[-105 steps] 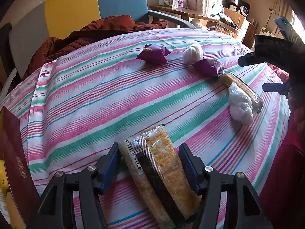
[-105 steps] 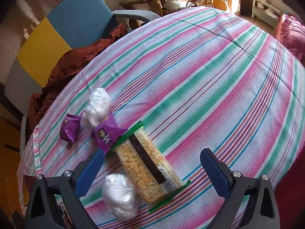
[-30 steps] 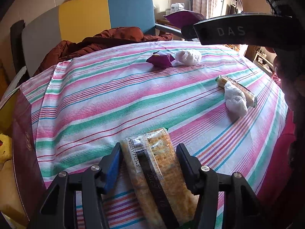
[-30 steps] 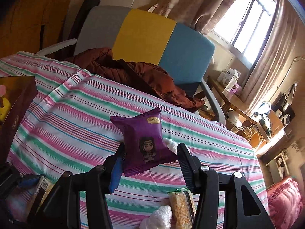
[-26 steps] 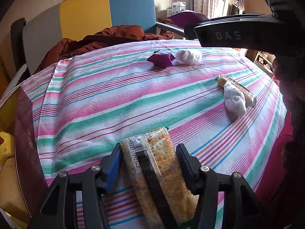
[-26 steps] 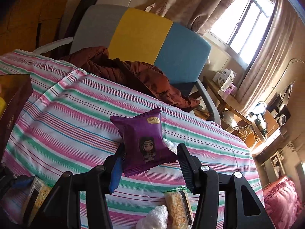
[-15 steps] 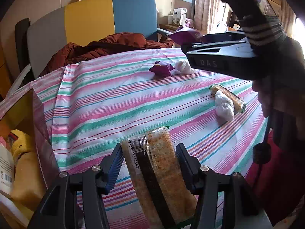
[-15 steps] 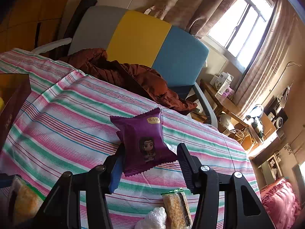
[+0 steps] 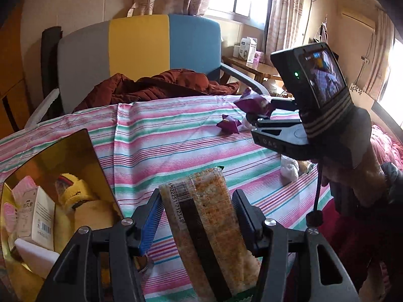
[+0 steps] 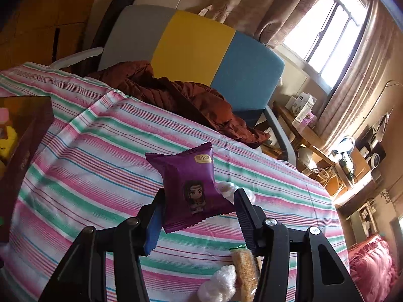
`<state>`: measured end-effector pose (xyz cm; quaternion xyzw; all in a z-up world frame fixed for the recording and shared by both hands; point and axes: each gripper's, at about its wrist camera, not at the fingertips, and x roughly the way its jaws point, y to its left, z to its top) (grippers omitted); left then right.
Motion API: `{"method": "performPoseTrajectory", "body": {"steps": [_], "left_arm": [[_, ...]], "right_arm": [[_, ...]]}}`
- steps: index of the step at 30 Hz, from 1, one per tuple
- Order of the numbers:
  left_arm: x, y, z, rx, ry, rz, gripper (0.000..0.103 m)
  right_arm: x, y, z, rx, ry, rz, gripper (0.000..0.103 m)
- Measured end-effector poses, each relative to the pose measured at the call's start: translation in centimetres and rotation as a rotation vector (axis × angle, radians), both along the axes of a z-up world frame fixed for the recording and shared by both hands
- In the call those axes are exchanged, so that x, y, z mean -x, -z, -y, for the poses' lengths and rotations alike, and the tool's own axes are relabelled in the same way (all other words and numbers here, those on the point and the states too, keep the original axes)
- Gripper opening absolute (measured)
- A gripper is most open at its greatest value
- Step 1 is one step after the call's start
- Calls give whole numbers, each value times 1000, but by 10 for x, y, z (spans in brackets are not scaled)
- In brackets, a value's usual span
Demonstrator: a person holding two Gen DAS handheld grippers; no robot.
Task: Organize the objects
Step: 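Carry the cracker pack and purple packet to the gold tray and release both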
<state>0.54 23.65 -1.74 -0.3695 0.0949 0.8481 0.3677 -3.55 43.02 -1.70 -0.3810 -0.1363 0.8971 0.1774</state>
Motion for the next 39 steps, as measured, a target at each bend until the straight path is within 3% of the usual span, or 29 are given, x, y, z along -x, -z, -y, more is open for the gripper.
{"method": "performPoseTrajectory", "body": {"steps": [5,11,20,28,39], "left_arm": [[12,-16,39,-36,-79,-3,56],[39,-30,111,-80,-249,-3,56],[75,-25,206,-128,-462,38,56],[96,-20,221,-150,-478,62,57],[134,-12,210,-159,-485,128,57]], "right_arm": [[3,-3,26,160,-46,15,54],[15,-8,71,345,-154,20,54],[43,-11,157,437,-323,59,54],[73,-8,197,458,-365,100,54],[101,4,203,485,-346,148,54]]}}
